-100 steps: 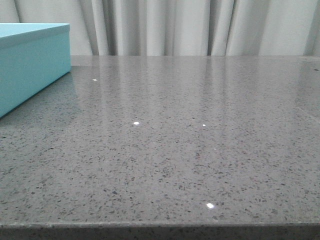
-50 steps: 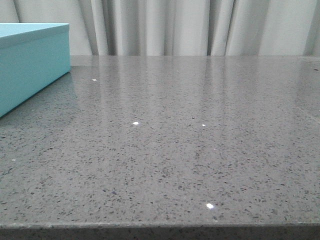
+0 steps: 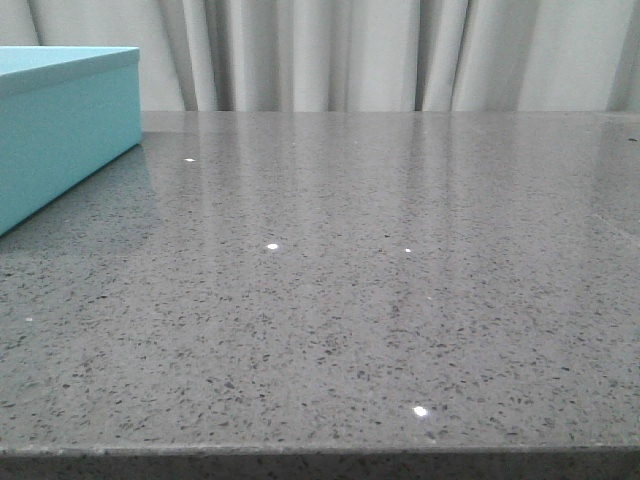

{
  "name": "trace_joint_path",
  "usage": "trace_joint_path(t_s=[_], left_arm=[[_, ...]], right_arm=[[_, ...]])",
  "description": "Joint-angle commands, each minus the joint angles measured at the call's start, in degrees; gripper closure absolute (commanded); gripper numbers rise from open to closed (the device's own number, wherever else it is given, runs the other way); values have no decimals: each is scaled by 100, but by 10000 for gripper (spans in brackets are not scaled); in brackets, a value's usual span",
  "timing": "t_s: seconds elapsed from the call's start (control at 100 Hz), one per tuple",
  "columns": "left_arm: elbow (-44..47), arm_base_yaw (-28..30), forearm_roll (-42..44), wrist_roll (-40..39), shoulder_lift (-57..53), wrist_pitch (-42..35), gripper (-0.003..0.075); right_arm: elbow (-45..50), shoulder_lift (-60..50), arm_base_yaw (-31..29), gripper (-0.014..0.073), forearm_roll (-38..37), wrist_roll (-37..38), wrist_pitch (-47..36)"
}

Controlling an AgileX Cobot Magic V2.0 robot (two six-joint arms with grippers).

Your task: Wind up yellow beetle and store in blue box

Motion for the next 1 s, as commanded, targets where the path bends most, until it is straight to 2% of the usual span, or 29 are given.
trace_joint_path(t_s=[0.0, 0.59, 0.88, 0.99], left_arm=[[246, 0, -57, -4, -174, -442, 741], [246, 0, -57, -4, -174, -442, 741], [246, 0, -57, -4, -174, -442, 741], [246, 0, -57, -4, -174, -442, 741]], right_arm=[[-135, 49, 5, 660, -65, -26, -467], [-117, 49, 5, 660, -65, -26, -493], [313, 43, -13, 660, -78, -26, -506], [511, -17, -190, 660, -78, -26, -656]])
